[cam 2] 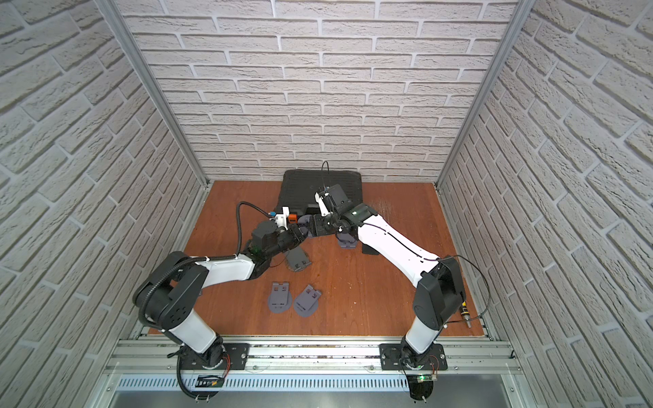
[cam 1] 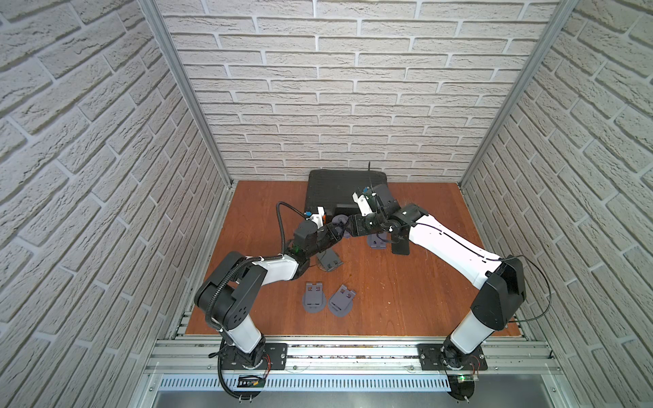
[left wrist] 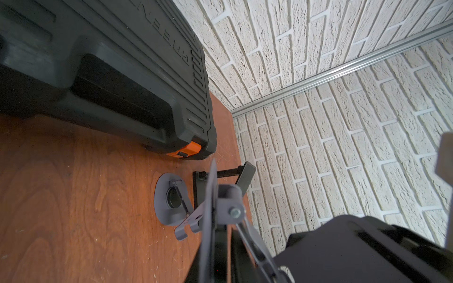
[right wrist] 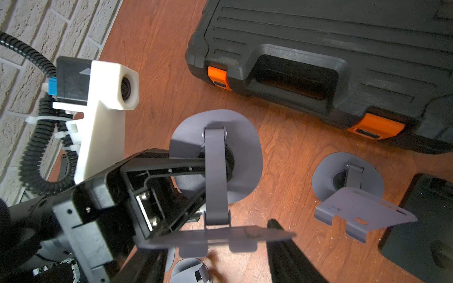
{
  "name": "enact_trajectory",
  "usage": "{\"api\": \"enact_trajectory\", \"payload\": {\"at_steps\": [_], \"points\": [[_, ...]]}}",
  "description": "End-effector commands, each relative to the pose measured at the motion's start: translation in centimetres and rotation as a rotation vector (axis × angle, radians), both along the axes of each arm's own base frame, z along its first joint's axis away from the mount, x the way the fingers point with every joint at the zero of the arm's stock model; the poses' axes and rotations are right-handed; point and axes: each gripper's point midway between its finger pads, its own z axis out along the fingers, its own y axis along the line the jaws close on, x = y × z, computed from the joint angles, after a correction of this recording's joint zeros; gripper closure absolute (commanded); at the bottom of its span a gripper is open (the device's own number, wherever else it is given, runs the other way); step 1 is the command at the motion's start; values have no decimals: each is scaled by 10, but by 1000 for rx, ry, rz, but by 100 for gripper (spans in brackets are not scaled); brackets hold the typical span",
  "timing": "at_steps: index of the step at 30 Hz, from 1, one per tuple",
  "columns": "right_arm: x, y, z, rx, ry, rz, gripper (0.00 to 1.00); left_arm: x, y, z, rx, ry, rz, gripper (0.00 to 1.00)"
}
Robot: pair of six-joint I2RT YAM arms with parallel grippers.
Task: Open the phone stand
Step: Open the phone stand, then place the phone stand at the center of the board.
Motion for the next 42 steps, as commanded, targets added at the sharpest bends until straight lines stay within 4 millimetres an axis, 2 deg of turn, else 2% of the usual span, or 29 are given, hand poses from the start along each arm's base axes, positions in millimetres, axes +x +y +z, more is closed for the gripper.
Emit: {"api": "enact_trajectory", "payload": {"at_steps": [1, 14, 22, 30, 36, 42], "points": [[-2, 4, 13, 20, -38, 29, 74, -5, -10, 26, -18, -90, -46, 75], [-3, -4, 5, -6, -18, -7, 77, -12, -1, 16, 36, -86, -36, 62], [-4, -9, 4, -21, -14, -30, 78, -19, 14, 8, 108, -83, -15, 58], [-6, -19, -5, -60, 8, -69, 78, -31, 47, 1, 250, -83, 66, 55], [-8, -26, -23, -85, 46, -128, 79, -39, 80, 5, 371, -98, 148, 54], [-6, -26, -40, -132, 64, -172, 80, -42, 102, 9, 396, -100, 197, 53]]}}
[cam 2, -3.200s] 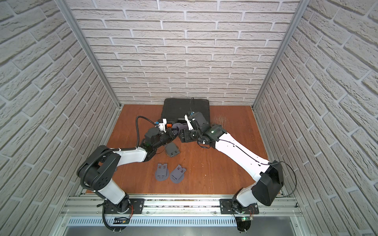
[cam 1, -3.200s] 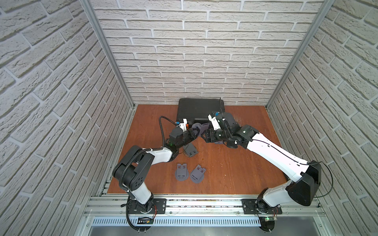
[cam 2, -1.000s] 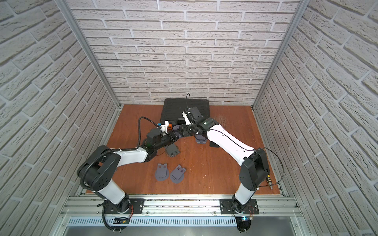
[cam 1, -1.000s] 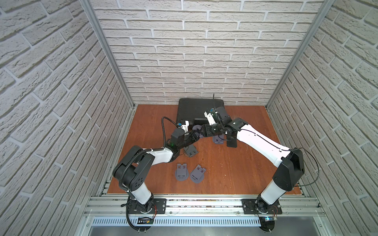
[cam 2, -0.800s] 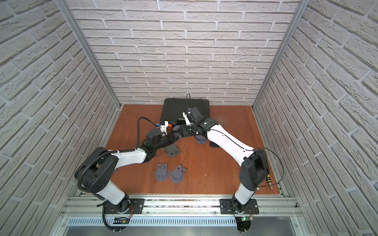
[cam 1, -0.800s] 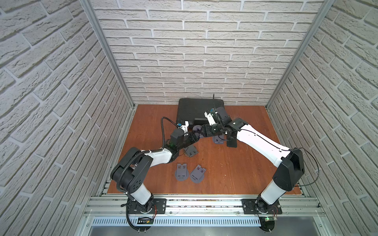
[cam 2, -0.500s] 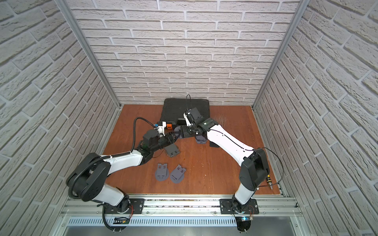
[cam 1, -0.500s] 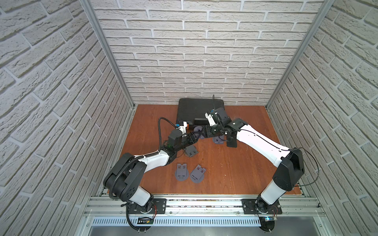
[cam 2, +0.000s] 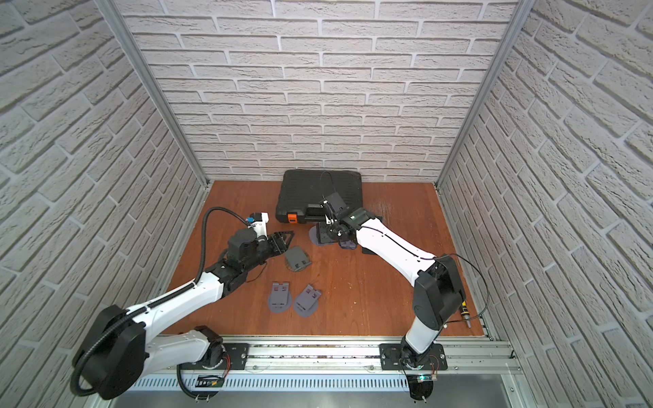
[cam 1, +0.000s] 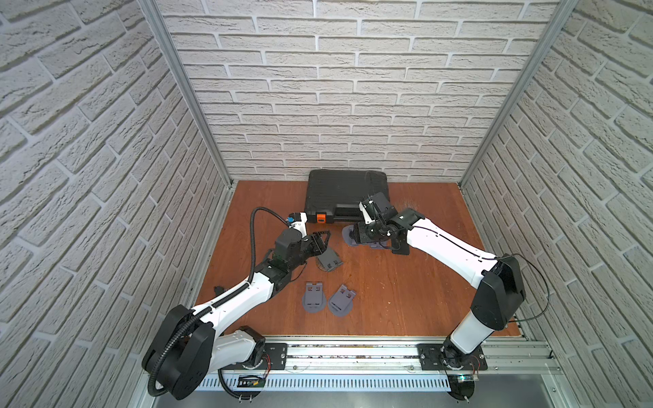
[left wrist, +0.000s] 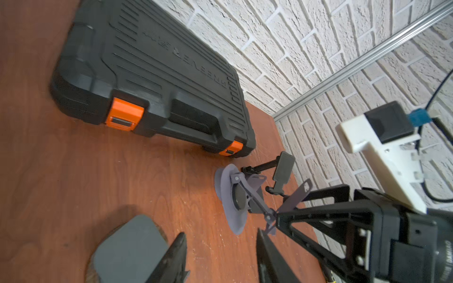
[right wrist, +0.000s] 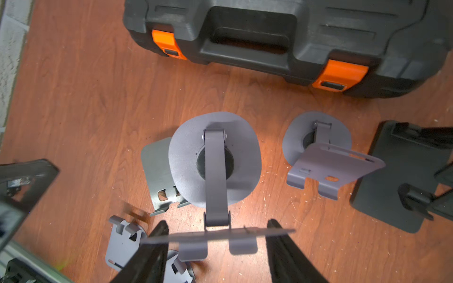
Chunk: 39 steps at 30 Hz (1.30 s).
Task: Open the phone stand
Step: Place the phone stand at the center of the board.
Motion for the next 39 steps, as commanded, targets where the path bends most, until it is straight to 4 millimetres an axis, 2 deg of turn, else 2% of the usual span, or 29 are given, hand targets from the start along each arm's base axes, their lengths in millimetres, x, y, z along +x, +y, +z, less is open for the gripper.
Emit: {"api": "enact_trajectory", "payload": {"at_steps": [1, 9, 16, 28, 29, 30, 32, 39], "points": [[6, 4, -3, -23, -19, -39, 80, -2, 18, -10, 61, 5, 40, 53], [19, 6, -23, -107, -1, -105, 81, -4, 29, -16, 62, 16, 63, 52], [28, 2, -33, -148, -14, -174, 81, -2, 30, -17, 48, 20, 55, 51], [44, 9, -54, -177, 10, -201, 81, 6, 39, -16, 55, 27, 67, 50], [44, 9, -52, -180, 8, -203, 81, 6, 39, -16, 57, 28, 66, 50], [45, 8, -63, -204, 28, -206, 81, 6, 40, -17, 60, 30, 69, 50], [45, 7, -67, -219, 38, -210, 81, 6, 41, -19, 61, 34, 72, 49], [48, 3, -74, -238, 49, -228, 81, 9, 41, -25, 50, 45, 71, 49]]}}
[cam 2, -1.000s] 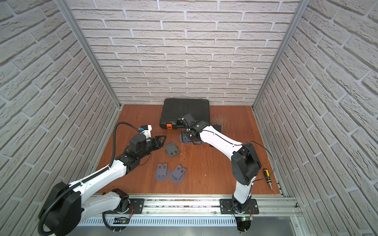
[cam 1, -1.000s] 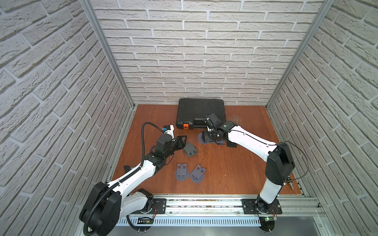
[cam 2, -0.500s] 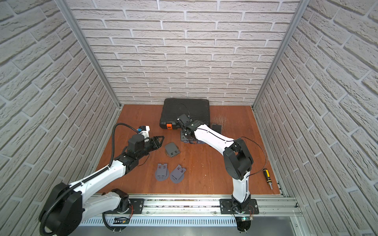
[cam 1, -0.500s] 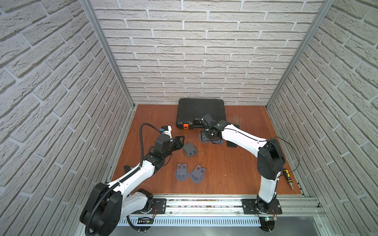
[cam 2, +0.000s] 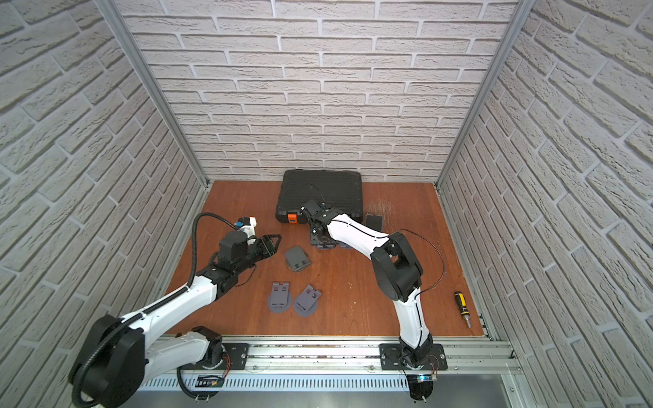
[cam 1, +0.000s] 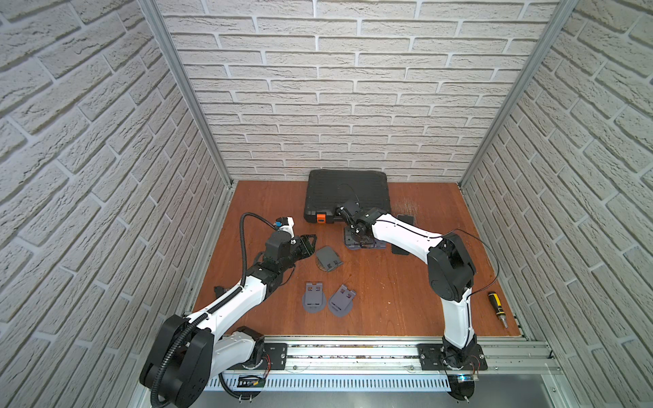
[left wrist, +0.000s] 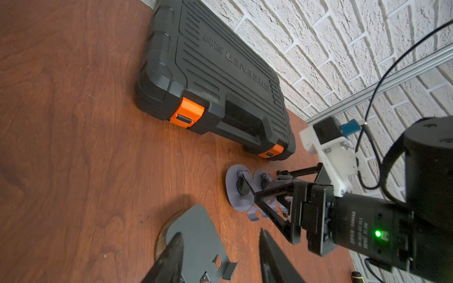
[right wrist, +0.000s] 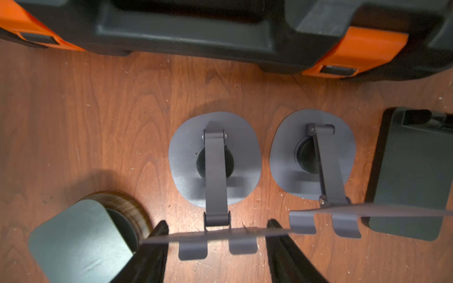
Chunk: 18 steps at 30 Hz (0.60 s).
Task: Open the phone stand
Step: Place the phone stand at the center of the board.
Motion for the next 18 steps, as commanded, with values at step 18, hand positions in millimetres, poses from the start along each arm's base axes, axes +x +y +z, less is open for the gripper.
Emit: {"api": "enact_trajectory", "payload": {"at_steps": [18], "points": [[10, -10, -4, -8, -2, -51, 80, 11, -7, 2, -32, -21, -24, 49]]}}
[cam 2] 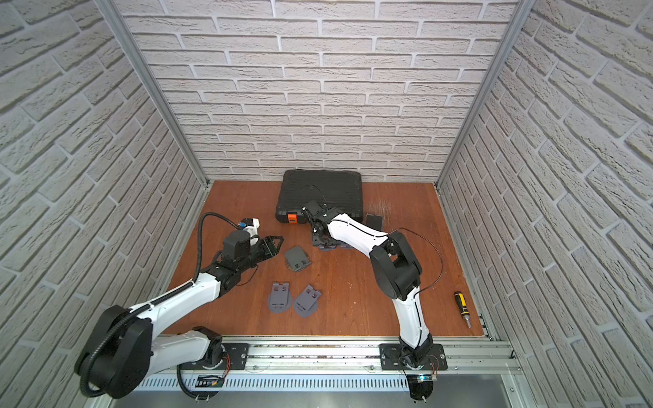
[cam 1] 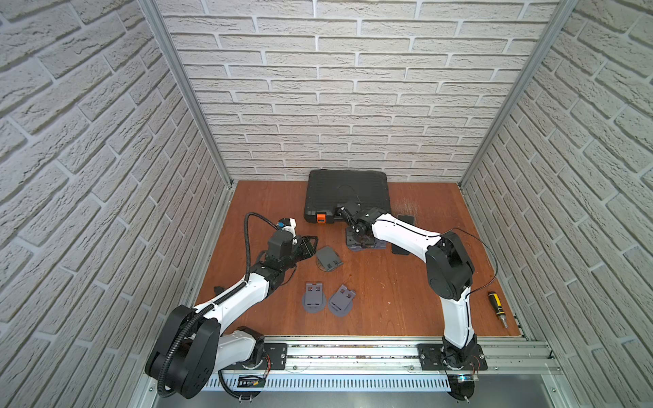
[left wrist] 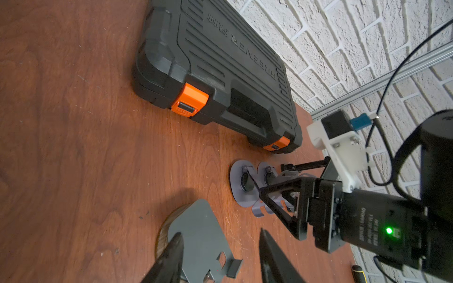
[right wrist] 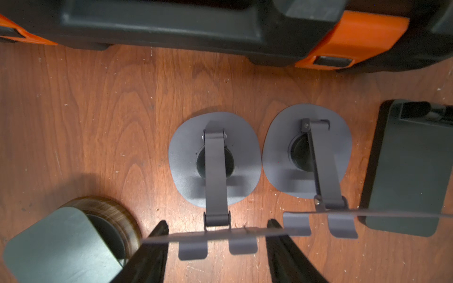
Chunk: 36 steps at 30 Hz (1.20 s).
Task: Open the phone stand
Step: Place the phone stand at the center of the board.
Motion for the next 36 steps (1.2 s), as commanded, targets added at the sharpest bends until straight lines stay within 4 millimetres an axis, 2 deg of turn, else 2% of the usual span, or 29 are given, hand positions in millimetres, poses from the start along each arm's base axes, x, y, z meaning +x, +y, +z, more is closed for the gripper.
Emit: {"api": "enact_trajectory", "payload": {"at_steps": [1, 25, 36], "points": [[7, 0, 1, 3, -16, -21, 80, 9, -2, 15, -30, -56, -1, 49], [10, -4, -16, -5, 22, -43, 76, 12, -4, 14, -35, -52, -10, 49], [7, -5, -18, -2, 33, -50, 61, 11, -4, 12, -37, -51, -9, 49]]}}
